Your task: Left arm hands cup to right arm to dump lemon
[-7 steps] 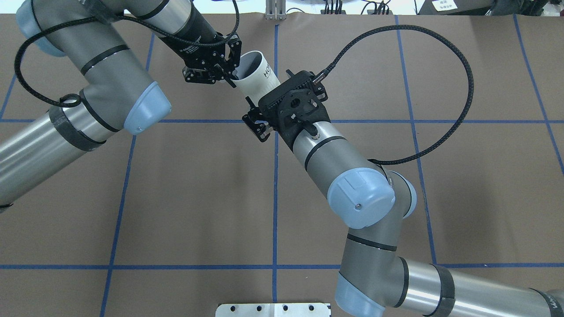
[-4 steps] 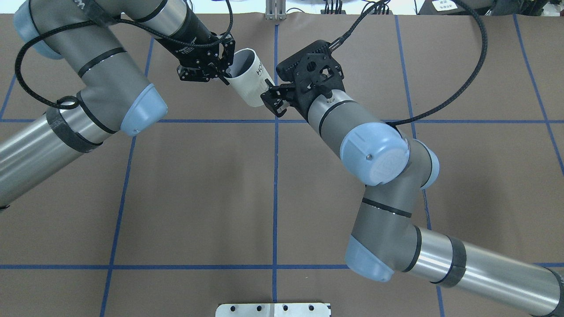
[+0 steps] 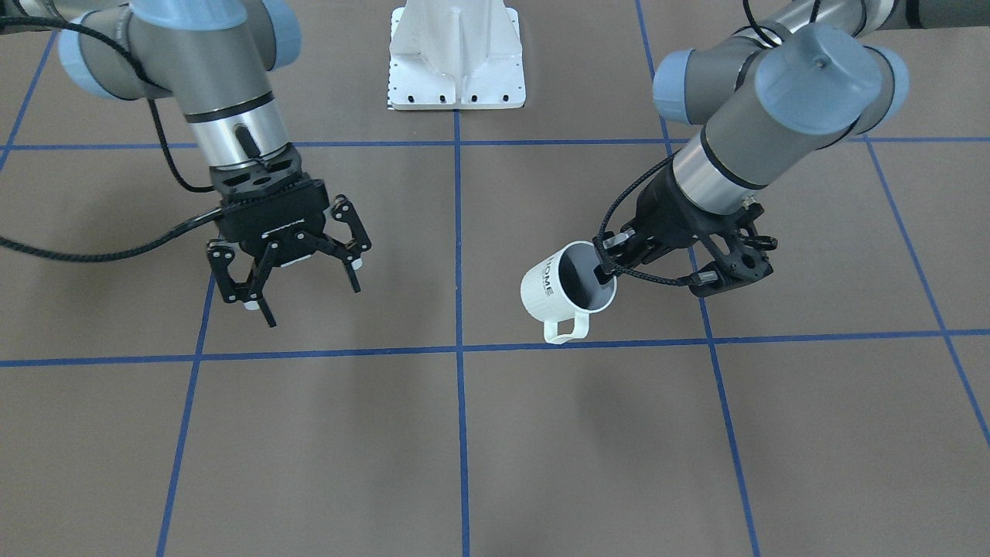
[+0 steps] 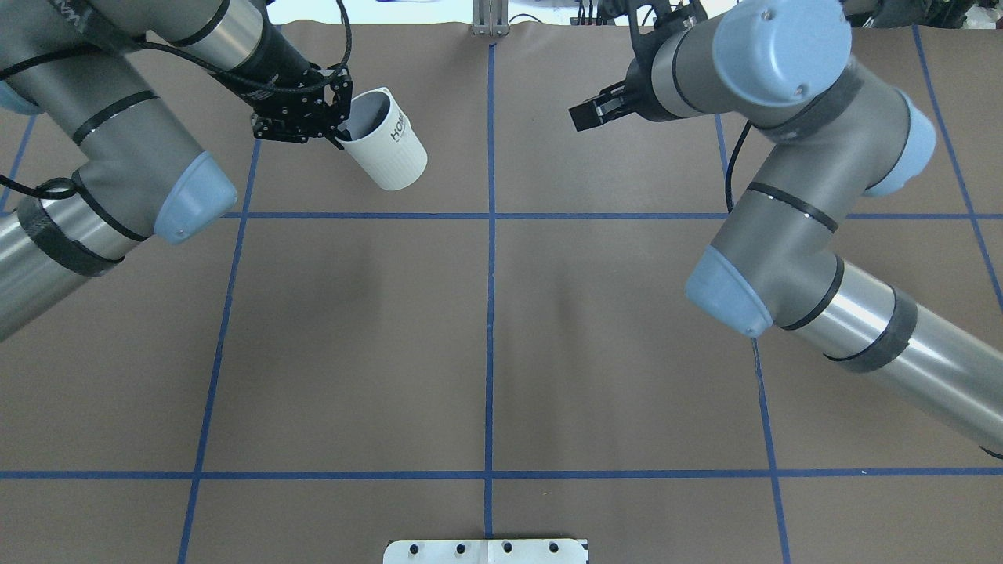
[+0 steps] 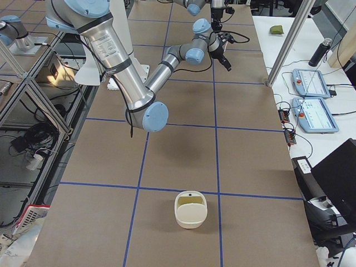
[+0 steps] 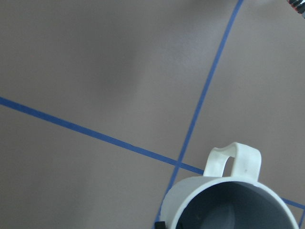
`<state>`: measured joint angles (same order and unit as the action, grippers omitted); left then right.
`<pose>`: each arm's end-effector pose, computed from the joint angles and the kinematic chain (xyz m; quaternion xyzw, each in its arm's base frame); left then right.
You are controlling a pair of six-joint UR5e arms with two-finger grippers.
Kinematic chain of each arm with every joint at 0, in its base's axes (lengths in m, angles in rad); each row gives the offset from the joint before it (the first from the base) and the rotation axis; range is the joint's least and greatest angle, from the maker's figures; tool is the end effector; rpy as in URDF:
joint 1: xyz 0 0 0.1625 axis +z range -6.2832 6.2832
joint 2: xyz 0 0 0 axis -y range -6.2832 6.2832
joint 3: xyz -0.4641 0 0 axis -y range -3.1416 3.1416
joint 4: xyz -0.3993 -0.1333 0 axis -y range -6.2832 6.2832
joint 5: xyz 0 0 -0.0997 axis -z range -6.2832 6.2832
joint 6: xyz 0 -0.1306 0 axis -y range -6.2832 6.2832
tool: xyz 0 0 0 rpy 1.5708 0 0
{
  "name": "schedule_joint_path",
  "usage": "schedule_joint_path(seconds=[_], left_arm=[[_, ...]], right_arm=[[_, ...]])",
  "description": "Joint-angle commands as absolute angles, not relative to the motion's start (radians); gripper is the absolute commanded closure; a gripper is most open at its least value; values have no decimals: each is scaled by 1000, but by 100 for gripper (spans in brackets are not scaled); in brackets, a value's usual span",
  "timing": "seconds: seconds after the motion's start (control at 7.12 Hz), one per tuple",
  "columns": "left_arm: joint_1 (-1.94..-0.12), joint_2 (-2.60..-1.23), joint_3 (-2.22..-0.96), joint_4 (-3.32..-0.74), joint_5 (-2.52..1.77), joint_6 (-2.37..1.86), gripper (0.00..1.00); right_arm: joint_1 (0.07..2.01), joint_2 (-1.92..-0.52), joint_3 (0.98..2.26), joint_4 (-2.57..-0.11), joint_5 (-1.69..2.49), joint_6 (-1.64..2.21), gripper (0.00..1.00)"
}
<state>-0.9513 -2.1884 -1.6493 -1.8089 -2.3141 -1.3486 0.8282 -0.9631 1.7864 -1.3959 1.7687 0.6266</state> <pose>0.3767 -0.6056 0.2618 -0.0377 0.5289 -0.1438 0.8356 -0.3928 -0.5871 0.2362 0.3141 -0.3684 -0.0978 0.8695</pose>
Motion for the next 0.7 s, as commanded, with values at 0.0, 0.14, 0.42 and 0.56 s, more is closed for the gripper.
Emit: schedule_joint_path(seconds=[0.0, 0.14, 0.42, 0.56], left_arm=[[-998, -2030, -1732, -1809, -2313, -1185, 100], [-1034, -1955, -1759, -1809, -2313, -1095, 100], [-1093, -1791, -1778, -1810, -2254, -834, 100], [-1095, -1725, -1778, -1812, -2218, -711, 100]], right_arm=[[922, -1003, 1784, -1514, 1960, 595, 1], [967, -1035, 1790, -1570, 2061, 594, 1], [1026, -1081, 1828, -1707, 2111, 594, 0], [1069, -1110, 1830, -1716, 2123, 586, 0]])
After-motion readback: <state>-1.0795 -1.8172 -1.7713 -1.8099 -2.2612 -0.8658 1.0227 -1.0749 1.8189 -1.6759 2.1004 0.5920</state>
